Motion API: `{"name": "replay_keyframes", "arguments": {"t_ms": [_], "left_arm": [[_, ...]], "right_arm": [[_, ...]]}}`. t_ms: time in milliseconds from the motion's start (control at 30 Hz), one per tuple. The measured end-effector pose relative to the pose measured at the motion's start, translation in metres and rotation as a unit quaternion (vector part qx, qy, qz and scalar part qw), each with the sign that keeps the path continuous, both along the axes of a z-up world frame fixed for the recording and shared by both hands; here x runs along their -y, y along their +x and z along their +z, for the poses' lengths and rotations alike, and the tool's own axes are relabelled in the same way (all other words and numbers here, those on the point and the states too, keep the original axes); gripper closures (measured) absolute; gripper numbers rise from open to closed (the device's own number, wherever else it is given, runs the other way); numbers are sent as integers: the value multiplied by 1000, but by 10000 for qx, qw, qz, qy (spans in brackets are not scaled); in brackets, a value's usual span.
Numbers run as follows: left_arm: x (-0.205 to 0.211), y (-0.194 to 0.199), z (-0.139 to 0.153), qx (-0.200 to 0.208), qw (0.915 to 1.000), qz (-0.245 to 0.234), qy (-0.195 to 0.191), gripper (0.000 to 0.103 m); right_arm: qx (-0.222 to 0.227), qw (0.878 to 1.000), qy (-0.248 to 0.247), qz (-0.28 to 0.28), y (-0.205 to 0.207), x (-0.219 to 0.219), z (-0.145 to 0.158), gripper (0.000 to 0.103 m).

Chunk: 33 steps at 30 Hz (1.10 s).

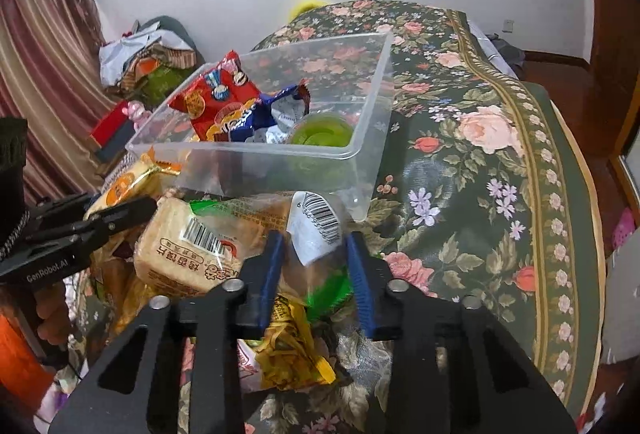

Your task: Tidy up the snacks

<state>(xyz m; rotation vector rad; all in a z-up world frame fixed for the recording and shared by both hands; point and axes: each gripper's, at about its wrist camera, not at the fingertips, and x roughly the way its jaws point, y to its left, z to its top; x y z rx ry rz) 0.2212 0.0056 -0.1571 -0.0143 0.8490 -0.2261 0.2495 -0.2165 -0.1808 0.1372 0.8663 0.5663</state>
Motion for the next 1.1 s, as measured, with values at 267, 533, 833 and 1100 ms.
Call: {"name": "replay_keyframes", "arguments": {"t_ms": [267,533,833,1100], "left_arm": [[-6,-14,19,194,9997,113,42,69],[-8,-32,42,448,9988,195,47,69],[-21,-42,59,581,9975,394,-23,69],[-33,-37,73,804,9952,555,57,69]], "right_arm": [[201,9998,-61,-5,-10,2,13,92],[374,9993,-62,-25,-24,8,30,95],[709,9974,-29,-117,-37,15,57,95],[1078,9940,59,-158,-38,14,86,95]]}}
